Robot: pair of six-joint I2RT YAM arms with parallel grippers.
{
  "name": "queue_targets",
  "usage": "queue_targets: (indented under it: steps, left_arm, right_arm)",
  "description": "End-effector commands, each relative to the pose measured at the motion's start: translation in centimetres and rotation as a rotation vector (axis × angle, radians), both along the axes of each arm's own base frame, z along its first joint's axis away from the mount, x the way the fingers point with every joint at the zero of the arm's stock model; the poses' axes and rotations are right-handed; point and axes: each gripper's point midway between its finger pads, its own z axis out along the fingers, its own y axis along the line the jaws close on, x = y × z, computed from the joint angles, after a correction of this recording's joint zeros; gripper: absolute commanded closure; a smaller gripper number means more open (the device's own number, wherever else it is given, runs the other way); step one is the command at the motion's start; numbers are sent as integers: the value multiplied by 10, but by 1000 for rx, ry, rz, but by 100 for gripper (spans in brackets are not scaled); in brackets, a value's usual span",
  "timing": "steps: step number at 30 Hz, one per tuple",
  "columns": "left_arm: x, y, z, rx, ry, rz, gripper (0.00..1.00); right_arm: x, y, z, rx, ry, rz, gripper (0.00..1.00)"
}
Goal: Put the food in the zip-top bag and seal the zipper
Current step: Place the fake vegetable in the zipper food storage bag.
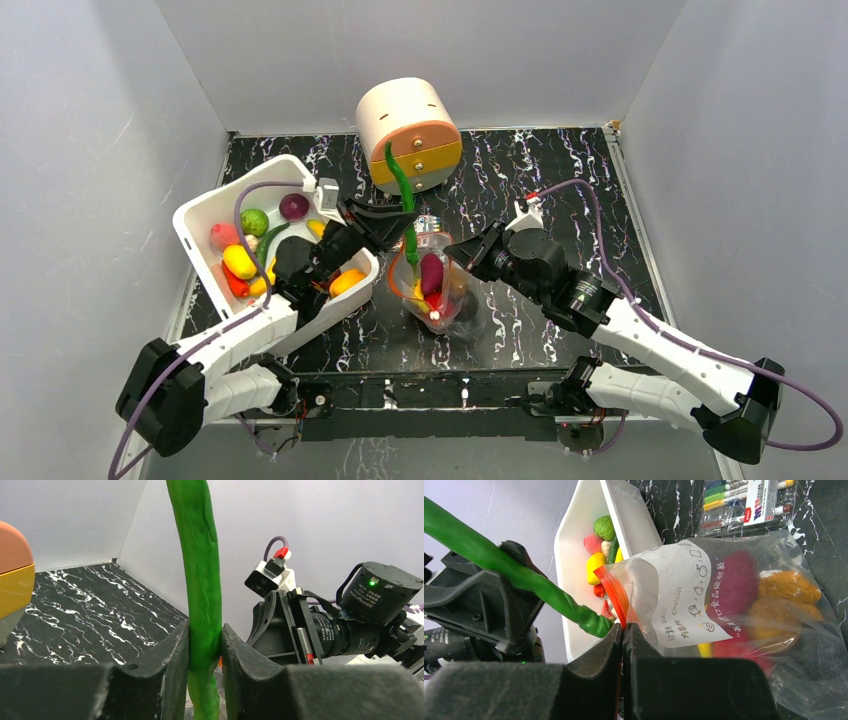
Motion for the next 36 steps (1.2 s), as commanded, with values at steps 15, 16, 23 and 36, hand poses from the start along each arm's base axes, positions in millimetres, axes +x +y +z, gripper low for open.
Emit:
queue_targets:
  steps: [15,16,23,36]
  left_arm:
    - [-30,-32,-25,-13,-105,91,83]
    - [-33,-34,-27,-12,-102,84,82]
    - [-40,-32,-42,21,-77,81,64]
    - [-34,-26,-55,148,-22,129,56]
  right_arm:
    - [10,12,48,134,-80,-15,100]
    - [10,12,48,133,-81,-15,100]
    - [10,9,48,130,-88,-20,100]
    - [5,10,43,129,-81,2,100]
